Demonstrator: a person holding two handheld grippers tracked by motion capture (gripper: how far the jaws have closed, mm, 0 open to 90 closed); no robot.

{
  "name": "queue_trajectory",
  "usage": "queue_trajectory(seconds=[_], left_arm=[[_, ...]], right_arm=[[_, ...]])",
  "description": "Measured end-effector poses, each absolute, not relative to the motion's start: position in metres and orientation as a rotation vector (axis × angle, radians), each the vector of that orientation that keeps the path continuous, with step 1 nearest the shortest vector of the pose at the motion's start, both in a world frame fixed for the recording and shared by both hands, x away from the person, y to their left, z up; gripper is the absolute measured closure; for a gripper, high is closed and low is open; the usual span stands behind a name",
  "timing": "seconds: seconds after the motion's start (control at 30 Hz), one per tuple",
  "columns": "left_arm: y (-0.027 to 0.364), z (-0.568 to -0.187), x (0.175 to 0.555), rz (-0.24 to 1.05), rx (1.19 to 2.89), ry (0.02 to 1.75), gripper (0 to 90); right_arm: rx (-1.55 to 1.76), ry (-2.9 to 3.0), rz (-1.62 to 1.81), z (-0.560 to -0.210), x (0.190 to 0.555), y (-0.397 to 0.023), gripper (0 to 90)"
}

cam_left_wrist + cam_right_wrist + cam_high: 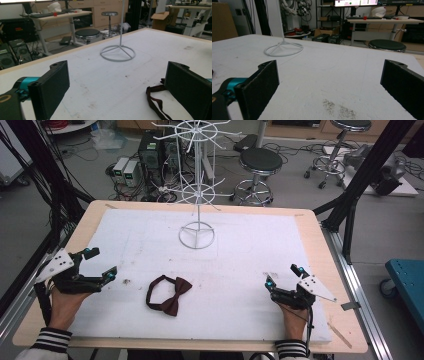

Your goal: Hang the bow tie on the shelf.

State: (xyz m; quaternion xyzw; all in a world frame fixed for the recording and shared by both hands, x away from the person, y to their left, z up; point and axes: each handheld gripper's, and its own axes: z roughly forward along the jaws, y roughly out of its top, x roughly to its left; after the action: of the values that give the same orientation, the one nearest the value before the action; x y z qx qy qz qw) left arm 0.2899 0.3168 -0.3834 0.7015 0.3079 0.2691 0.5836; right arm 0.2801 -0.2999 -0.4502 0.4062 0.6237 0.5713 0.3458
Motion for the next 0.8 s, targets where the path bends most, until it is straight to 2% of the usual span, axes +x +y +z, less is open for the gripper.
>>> queue_trajectory(seconds=[0.33, 0.8], left_arm=[[0.292, -0.369, 0.295, 0.512, 1.795, 0.686, 6.5], [0.237, -0.36, 0.3, 0.366, 1.989, 0.606, 6.5]], right_arm=[[1.06, 1.62, 1.485, -0.45, 0.28, -0.3, 1.2], [1.057, 1.618, 1.487, -0.45, 0.28, -0.301, 1.2]])
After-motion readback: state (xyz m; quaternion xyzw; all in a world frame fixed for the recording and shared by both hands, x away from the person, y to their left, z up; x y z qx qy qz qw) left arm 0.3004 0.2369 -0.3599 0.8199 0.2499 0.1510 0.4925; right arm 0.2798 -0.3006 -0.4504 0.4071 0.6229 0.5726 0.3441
